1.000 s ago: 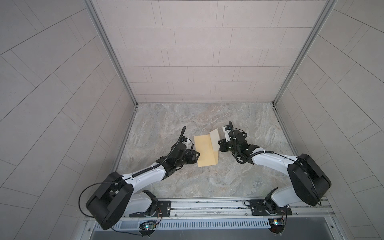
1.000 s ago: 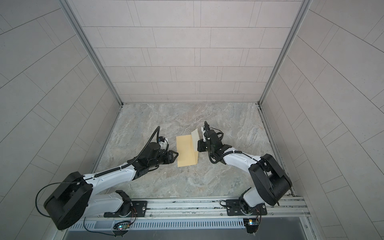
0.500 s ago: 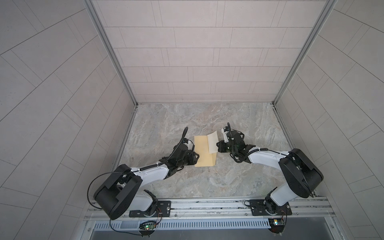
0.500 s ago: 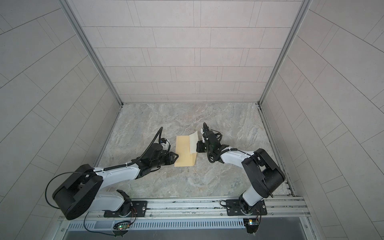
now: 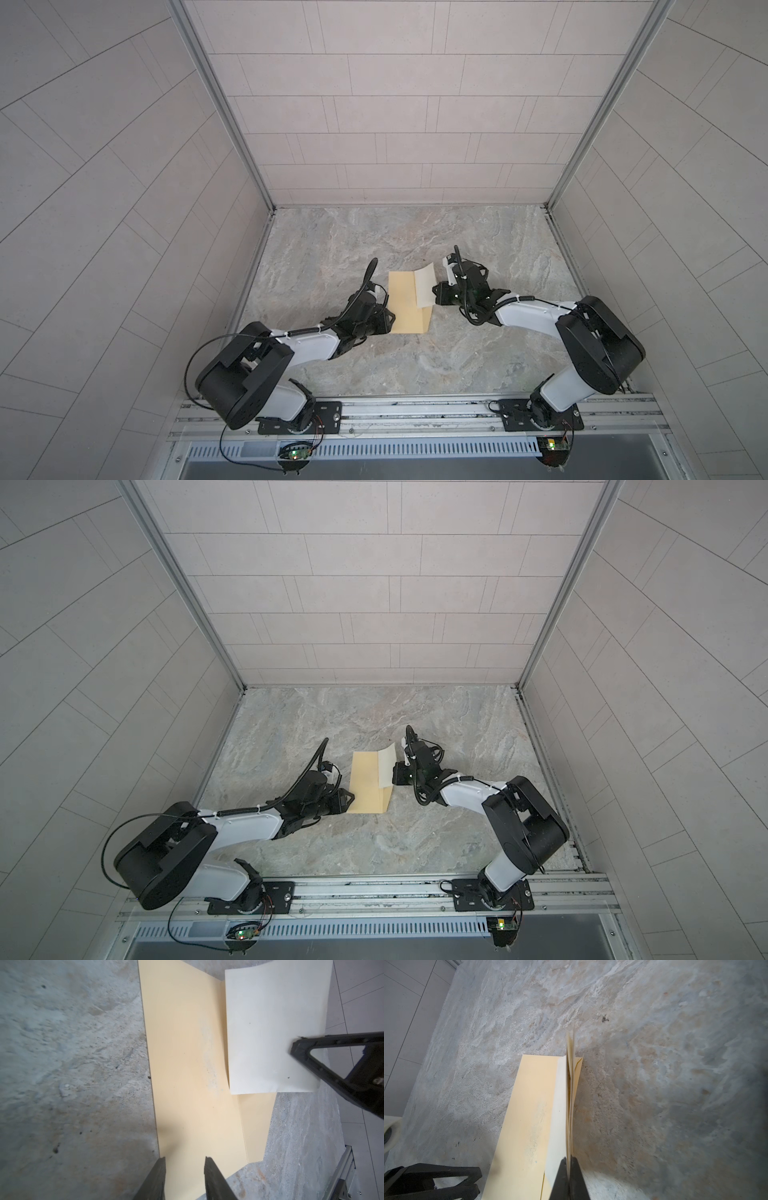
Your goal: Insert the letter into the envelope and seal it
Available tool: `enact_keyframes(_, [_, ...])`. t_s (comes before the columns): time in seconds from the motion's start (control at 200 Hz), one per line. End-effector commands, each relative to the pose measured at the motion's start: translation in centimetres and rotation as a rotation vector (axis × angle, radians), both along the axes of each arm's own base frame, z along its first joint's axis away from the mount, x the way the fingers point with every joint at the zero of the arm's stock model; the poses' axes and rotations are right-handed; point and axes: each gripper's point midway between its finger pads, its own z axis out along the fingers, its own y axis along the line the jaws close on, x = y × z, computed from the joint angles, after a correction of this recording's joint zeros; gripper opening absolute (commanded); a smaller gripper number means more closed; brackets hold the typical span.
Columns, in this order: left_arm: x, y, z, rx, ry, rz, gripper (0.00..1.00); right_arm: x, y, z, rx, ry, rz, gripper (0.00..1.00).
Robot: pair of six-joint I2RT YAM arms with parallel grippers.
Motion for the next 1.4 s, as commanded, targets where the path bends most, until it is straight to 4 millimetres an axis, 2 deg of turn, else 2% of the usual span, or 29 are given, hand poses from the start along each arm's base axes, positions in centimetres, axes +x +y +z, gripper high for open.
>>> enact_keyframes(0.0, [0.0, 0.7, 0.1, 0.031, -0.031, 0.01, 0.38, 0.4, 0.1, 0.7, 0.009, -0.003, -0.017, 0.0])
enact_keyframes(0.14, [-0.2, 1.1, -0.3, 0.042, -0.018, 0.023, 0.38, 0.8, 0.2, 1.7, 0.029, -0.027, -0.024, 0.0])
enact_keyframes(0.35, [-0.7, 1.0, -0.6, 0.019, 0.004, 0.023, 0.38, 1.1, 0.4, 2.2, 0.038, -0.035, -0.027, 0.0])
enact_keyframes(0.766, [-2.1, -0.4, -1.4, -0.031, 0.037, 0.008, 0.35, 2.0, -0.1, 2.8, 0.004, -0.051, -0.074, 0.0])
enact_keyframes(1.066, [-2.8, -1.6, -1.9, -0.048, 0.046, -0.011, 0.28, 1.8, -1.0, 1.4, -0.025, -0.018, -0.131, 0.0])
enact_keyframes(1.396, [-2.9, -2.0, -2.5, -0.05, 0.051, -0.015, 0.25, 1.5, -0.5, 0.0, -0.021, 0.027, -0.113, 0.0])
